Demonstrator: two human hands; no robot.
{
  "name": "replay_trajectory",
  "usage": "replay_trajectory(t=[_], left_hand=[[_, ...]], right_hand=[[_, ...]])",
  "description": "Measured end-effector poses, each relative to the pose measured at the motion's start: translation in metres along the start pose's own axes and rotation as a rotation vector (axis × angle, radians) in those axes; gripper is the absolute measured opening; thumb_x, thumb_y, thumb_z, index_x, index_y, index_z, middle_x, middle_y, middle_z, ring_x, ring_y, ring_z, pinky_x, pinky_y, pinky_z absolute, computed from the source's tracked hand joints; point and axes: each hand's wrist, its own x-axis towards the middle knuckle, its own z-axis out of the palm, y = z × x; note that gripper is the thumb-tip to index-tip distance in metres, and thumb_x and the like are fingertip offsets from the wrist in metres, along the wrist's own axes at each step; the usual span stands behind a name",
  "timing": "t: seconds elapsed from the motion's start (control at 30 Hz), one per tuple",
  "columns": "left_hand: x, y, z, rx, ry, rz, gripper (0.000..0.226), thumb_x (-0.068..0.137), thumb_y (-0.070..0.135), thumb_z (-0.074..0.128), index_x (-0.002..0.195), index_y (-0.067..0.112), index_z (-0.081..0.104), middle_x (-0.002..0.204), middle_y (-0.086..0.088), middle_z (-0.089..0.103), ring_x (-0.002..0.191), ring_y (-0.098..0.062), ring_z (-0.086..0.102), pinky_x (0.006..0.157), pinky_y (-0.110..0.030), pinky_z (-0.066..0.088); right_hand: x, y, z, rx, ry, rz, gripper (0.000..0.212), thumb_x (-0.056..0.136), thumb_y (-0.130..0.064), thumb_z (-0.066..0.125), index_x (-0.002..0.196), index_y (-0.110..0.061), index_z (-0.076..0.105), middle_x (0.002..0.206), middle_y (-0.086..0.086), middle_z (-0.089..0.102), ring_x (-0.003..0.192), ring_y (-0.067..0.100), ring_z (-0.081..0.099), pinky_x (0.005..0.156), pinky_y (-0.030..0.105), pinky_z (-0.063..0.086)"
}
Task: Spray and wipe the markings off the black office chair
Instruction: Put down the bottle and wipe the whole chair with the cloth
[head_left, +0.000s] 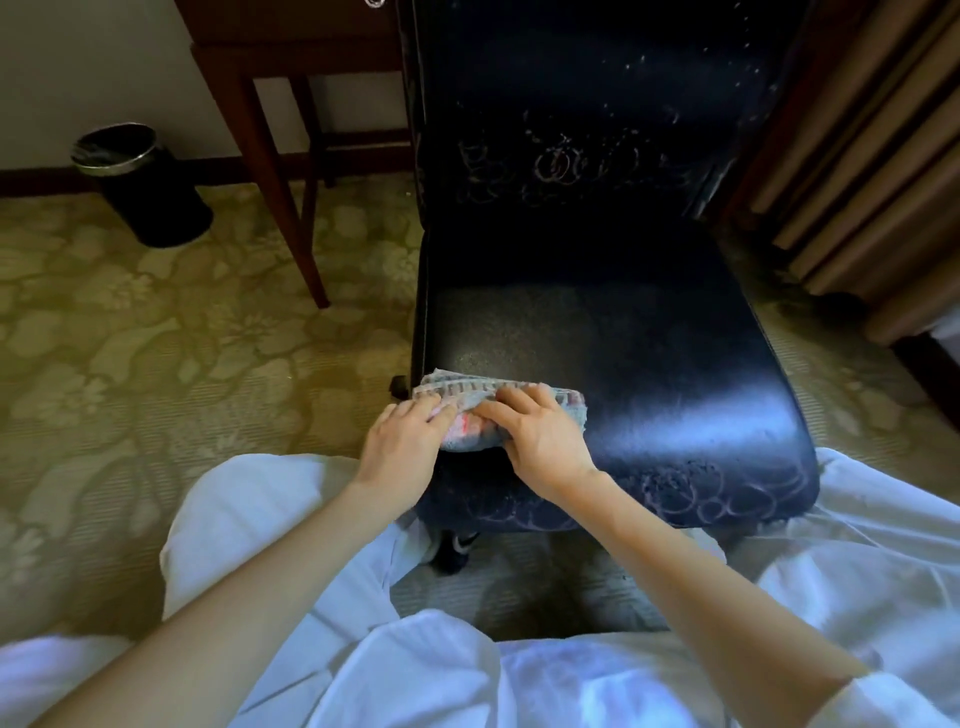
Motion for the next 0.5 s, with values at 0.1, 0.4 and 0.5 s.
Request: replay_trajectory(t=[0.1, 0.4, 0.5], left_hand=[[-0.028, 0.022, -0.006, 0.032, 0.014, 0.059, 0.043, 0.061, -0.001, 0.072, 0.102, 0.010, 0.074, 0.092, -0.012, 0.069, 0.071, -0.030, 0.066, 0.061, -0.034, 0.054], [-0.079, 0.064, 0.009, 0.150, -0.209, 0.250, 0.037, 0.044, 0.021, 0.093, 0.075, 0.017, 0.073, 0.083, -0.009, 0.068, 0.062, -0.023, 0.063, 0.053, -0.026, 0.049], [-0.075, 0.064, 0.014, 0.154, -0.161, 0.300, 0.031, 0.053, 0.025, 0.090, 0.076, 0.021, 0.071, 0.085, -0.006, 0.067, 0.065, -0.022, 0.062, 0.055, -0.026, 0.048]], right_hand=[[-0.033, -0.006, 0.004, -0.020, 0.010, -0.031, 0.051, 0.074, -0.004, 0.072, 0.120, -0.023, 0.063, 0.126, 0.008, 0.061, 0.107, 0.035, 0.055, 0.088, 0.049, 0.053], [-0.124, -0.015, 0.036, -0.105, -0.073, -0.024, 0.067, 0.053, -0.024, 0.092, 0.113, -0.036, 0.064, 0.126, -0.003, 0.059, 0.108, 0.026, 0.049, 0.076, 0.035, 0.058], [-0.127, -0.010, 0.041, -0.112, 0.004, -0.071, 0.062, 0.055, -0.025, 0.090, 0.111, -0.033, 0.064, 0.124, -0.002, 0.051, 0.104, 0.025, 0.044, 0.077, 0.033, 0.056]])
